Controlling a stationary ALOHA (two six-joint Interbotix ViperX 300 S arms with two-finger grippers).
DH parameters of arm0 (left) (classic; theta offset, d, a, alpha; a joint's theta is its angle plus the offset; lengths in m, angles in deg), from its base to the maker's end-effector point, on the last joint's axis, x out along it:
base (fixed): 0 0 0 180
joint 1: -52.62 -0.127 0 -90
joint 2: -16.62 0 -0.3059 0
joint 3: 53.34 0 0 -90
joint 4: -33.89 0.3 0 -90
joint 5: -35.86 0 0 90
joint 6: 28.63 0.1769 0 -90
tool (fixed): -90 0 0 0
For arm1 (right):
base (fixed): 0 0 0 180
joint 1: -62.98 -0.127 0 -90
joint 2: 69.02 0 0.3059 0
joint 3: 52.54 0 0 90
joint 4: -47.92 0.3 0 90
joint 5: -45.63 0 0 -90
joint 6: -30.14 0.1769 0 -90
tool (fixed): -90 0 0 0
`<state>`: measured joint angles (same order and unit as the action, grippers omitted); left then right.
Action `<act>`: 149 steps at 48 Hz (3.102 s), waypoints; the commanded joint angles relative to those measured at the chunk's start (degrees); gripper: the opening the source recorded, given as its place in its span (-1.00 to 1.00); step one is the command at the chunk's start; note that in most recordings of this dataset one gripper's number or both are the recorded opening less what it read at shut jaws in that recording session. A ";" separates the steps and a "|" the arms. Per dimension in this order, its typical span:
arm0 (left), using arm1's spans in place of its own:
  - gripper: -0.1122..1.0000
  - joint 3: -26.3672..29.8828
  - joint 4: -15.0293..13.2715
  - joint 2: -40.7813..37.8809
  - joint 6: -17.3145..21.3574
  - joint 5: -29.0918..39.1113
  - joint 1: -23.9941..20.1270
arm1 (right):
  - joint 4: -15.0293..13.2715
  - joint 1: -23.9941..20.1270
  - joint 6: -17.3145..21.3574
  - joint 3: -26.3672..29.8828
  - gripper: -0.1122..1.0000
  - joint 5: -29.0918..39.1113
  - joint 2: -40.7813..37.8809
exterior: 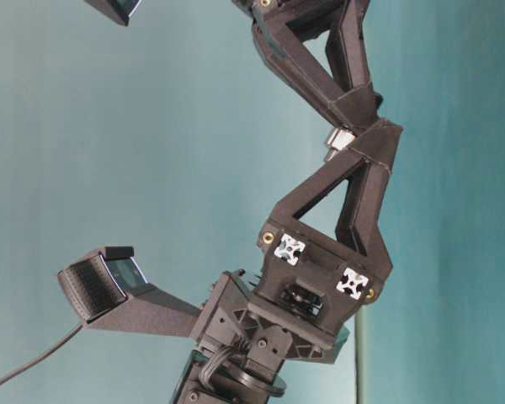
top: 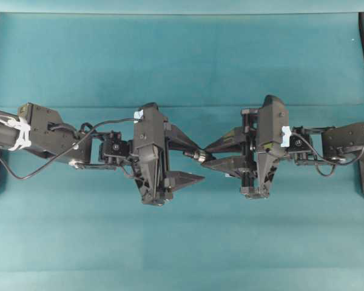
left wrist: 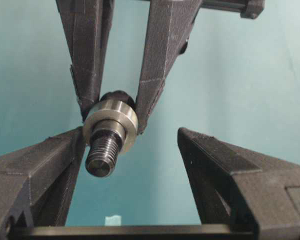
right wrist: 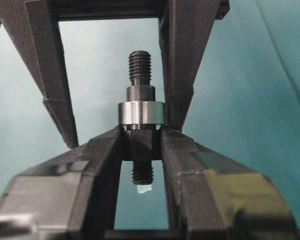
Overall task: Insert the washer onto the shaft with both hands.
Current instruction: 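Open the left gripper to release the washer on the shaft, then withdraw the open left gripper leftward, right gripper holding the shaft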
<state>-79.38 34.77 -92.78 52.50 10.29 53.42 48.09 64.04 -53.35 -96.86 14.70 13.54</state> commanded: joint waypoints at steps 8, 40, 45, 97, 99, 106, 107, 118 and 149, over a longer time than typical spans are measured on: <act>0.66 0.44 0.09 0.97 0.09 0.53 0.00 | 0.09 -0.09 -0.26 1.05 -0.79 -0.44 0.53; 0.65 -3.34 0.18 5.19 0.53 4.13 -0.18 | 0.09 -0.62 -0.26 0.97 -0.79 0.09 0.53; 0.65 -4.57 0.18 6.86 0.35 4.13 -0.18 | 0.09 -0.62 -0.26 0.88 -0.79 0.09 0.62; 0.65 -10.81 0.18 15.21 -0.18 4.13 -0.18 | 0.09 -0.62 -0.26 0.79 -0.79 0.09 0.70; 0.65 -10.81 0.18 15.21 -0.18 4.13 -0.18 | 0.09 -0.62 -0.26 0.79 -0.79 0.09 0.70; 0.65 -10.90 0.09 15.29 -0.18 4.13 -0.18 | 0.09 -0.70 -0.26 0.79 -0.79 0.09 0.70; 0.65 -10.90 0.09 15.21 -0.18 4.22 -0.18 | 0.09 -0.62 -0.26 0.79 -0.79 0.18 0.70; 0.65 -10.81 0.09 15.21 -0.18 4.13 -0.18 | 0.09 -0.62 -0.26 0.79 -0.79 0.09 0.70; 0.65 -10.81 0.09 15.21 -0.18 4.13 -0.18 | 0.09 -0.62 -0.26 0.79 -0.79 0.70 0.70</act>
<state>-90.98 34.77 -78.36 52.41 14.77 53.24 48.09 63.51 -53.44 -96.86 15.75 13.54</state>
